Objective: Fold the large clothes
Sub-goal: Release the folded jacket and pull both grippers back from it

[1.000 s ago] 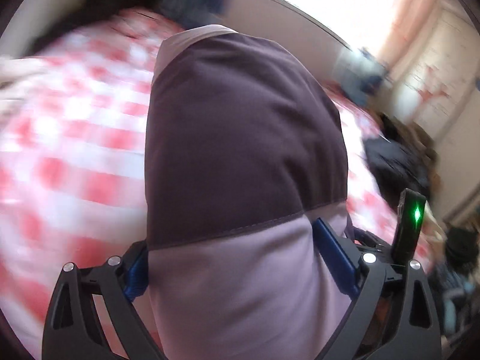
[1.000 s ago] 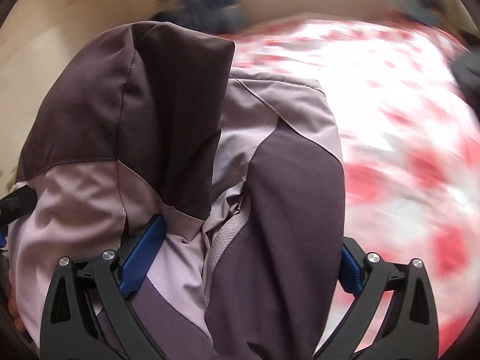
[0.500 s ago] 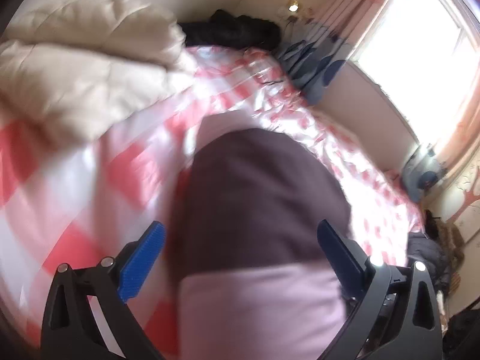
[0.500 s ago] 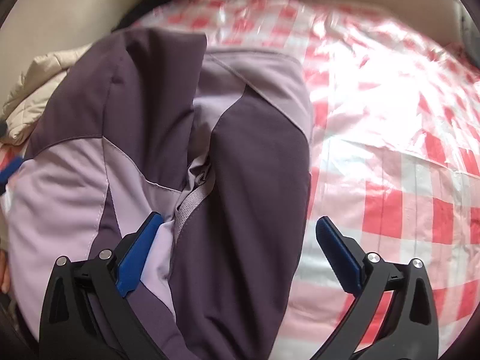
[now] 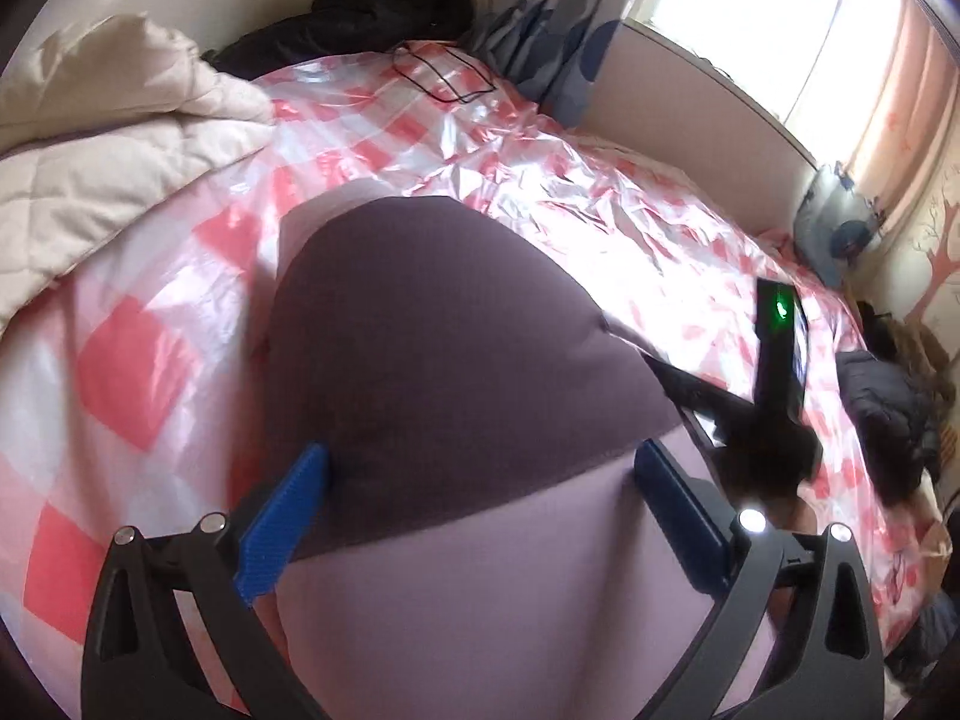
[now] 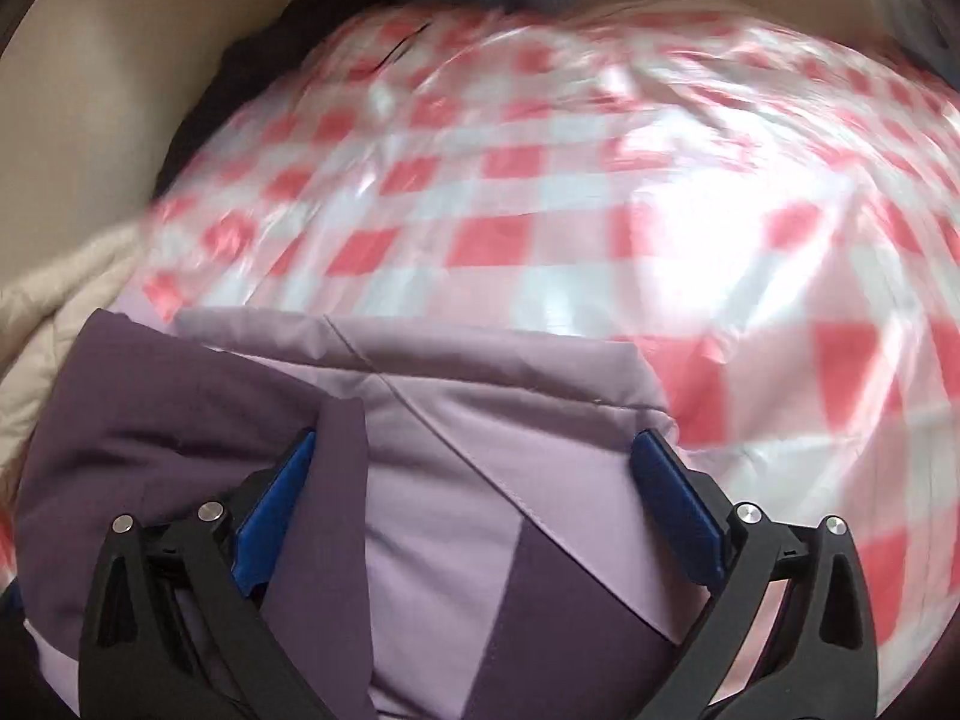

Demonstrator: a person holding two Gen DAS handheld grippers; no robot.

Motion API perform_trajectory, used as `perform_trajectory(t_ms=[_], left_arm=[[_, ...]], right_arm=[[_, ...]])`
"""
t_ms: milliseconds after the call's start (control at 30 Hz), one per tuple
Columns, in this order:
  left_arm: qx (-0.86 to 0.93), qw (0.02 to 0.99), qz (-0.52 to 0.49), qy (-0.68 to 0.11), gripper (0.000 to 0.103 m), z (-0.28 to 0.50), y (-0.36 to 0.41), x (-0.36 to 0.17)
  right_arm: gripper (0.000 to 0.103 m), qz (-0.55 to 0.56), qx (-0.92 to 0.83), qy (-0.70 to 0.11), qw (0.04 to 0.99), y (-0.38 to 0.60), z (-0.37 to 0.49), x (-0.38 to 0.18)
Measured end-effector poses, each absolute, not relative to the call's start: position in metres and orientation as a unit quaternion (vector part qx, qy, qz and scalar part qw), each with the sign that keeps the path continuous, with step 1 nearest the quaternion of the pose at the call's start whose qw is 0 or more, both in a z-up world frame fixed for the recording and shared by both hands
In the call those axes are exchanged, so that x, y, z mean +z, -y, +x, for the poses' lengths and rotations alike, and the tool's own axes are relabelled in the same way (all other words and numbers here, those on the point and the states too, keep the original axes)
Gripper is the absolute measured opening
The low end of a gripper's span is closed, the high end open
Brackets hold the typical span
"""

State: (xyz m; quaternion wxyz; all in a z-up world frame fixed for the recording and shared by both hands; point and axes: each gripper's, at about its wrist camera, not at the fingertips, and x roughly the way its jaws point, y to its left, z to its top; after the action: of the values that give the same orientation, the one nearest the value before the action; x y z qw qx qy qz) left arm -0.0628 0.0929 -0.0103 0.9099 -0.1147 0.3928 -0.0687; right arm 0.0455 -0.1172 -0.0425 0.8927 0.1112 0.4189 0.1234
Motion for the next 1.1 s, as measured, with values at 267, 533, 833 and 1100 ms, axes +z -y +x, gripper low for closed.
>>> perform_trajectory(t_ms=[267,533,833,1100], left_arm=[[-0.048,0.913,-0.103,-0.391,0.098,-0.062,-0.097,-0.014],[-0.035,0.919,-0.068,-0.387,0.098,-0.059,-0.085,-0.02],[-0.006,0.922,-0.011,-0.387,0.098,-0.117,-0.075,-0.015],[0.018,0.925,0.032,-0.378,0.097,-0.191,-0.054,0.021]], right_arm=[[0.097,0.053,0.163,-0.395,0.902,0.145,-0.025,0.039],[0.097,0.093,0.137,-0.481,0.861,0.165,-0.093,-0.066],[0.097,-0.042,0.094,-0.449,0.888,0.149,-0.149,-0.034],[0.097,0.013,0.084,-0.398,0.913,0.167,-0.205,0.041]])
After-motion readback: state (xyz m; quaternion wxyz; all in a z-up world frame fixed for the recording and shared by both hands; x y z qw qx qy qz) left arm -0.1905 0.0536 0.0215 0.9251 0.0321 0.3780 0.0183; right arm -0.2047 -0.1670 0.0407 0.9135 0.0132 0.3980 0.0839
